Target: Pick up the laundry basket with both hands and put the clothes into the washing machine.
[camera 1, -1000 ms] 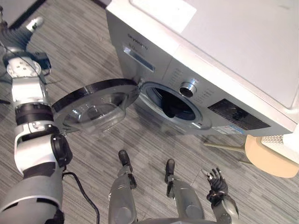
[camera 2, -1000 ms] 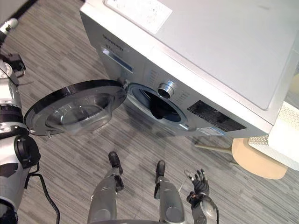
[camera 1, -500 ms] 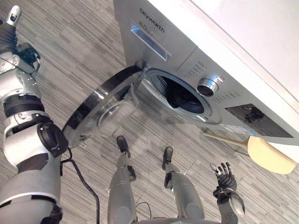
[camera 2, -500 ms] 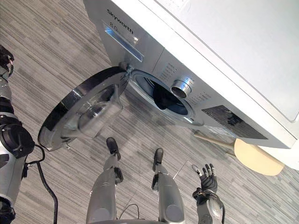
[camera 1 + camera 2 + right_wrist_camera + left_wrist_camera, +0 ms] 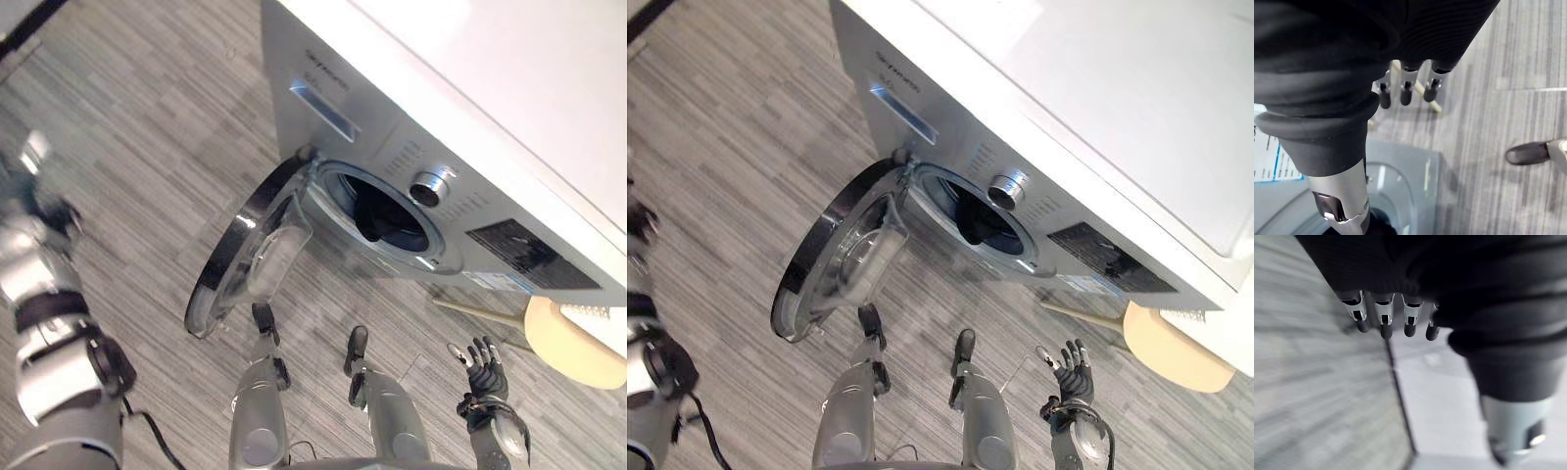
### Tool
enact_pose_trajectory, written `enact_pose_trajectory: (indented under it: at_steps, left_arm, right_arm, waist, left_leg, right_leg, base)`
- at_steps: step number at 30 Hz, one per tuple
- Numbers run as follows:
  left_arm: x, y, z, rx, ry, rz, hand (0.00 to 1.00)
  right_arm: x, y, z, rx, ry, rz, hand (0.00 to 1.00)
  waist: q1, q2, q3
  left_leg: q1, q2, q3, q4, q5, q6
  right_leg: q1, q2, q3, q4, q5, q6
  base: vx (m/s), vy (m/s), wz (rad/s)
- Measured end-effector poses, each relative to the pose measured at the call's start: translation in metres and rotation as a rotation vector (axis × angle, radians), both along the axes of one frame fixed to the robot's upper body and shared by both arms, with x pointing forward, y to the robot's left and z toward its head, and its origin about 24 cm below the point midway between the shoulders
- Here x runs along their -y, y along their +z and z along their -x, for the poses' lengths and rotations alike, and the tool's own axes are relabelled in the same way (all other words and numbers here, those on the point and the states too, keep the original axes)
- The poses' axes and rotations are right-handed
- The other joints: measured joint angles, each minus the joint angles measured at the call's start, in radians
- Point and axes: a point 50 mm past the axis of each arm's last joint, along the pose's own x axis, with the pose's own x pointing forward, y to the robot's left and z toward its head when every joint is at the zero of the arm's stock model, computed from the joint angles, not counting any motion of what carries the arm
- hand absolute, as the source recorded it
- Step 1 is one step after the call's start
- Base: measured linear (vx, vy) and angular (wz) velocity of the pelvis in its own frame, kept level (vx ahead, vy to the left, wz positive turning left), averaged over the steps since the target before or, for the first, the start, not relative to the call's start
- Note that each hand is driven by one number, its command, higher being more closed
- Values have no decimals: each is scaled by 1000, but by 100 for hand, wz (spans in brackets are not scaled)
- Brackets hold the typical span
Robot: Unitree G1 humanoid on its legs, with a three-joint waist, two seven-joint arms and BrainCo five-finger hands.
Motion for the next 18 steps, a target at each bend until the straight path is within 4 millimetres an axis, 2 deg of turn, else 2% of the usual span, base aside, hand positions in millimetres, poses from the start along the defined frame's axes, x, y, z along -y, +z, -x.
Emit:
enact_pose_trajectory:
  at_steps: [2,3,4,6,9,11,13,15,18]
  left_arm:
    - [8,18,-6,31,-32,-36,0]
    - [15,11,-15,-7,-56,-33,0]
    - [18,4,-20,-38,-69,-18,0]
    - [30,-30,-35,-166,-123,42,0]
    - [49,-59,-47,-257,-199,73,0]
    - [58,-73,-49,-284,-256,86,0]
    - [65,-87,-51,-258,-339,179,0]
    - [68,-94,-52,-257,-364,223,0]
    - [71,-116,-50,-278,-367,328,0]
  right_arm:
    - [-2,-4,1,-23,12,-3,0]
    - [-2,-5,1,-32,14,-3,0]
    - [-2,-5,1,-32,15,-3,0]
    - [-1,-2,-4,-16,20,2,0]
    - [1,7,-10,29,25,21,0]
    - [2,17,-15,76,28,35,0]
    - [5,28,-19,124,23,52,0]
    - [8,30,-19,133,13,59,0]
    - [23,38,-18,156,-35,90,0]
  waist:
    - [-18,10,-5]
    - [-33,21,-12]
    - [-39,25,-14]
    - [-55,27,-16]
    - [-65,24,-16]
    - [-66,24,-16]
    - [-65,19,-15]
    - [-64,19,-15]
    - [-74,11,-13]
  left_leg:
    - [0,-4,13,-1,1,1]
    - [1,-4,20,-6,4,2]
    - [4,-2,24,-11,7,1]
    - [13,9,48,-33,29,2]
    - [-6,23,65,-37,47,7]
    - [-15,30,74,-34,48,8]
    - [-20,42,90,-34,48,7]
    - [-21,46,99,-34,48,7]
    - [-21,49,111,-35,48,7]
  right_leg:
    - [-1,-3,20,-22,0,0]
    - [-1,-2,26,-33,1,-1]
    - [-3,0,29,-34,2,-3]
    - [-16,17,46,-38,10,-13]
    - [-46,30,58,-38,17,-20]
    - [-62,38,71,-38,22,-24]
    - [-74,50,77,-46,34,-26]
    - [-81,59,84,-47,48,-23]
    - [-86,60,98,-54,52,-21]
  base:
    - [-34,-11,-26]
    - [-19,-10,-25]
    - [-8,-19,-27]
    - [0,-43,-28]
    - [19,-53,-17]
    - [26,-43,-20]
    - [25,-52,-26]
    - [9,-32,-20]
    - [3,-20,-12]
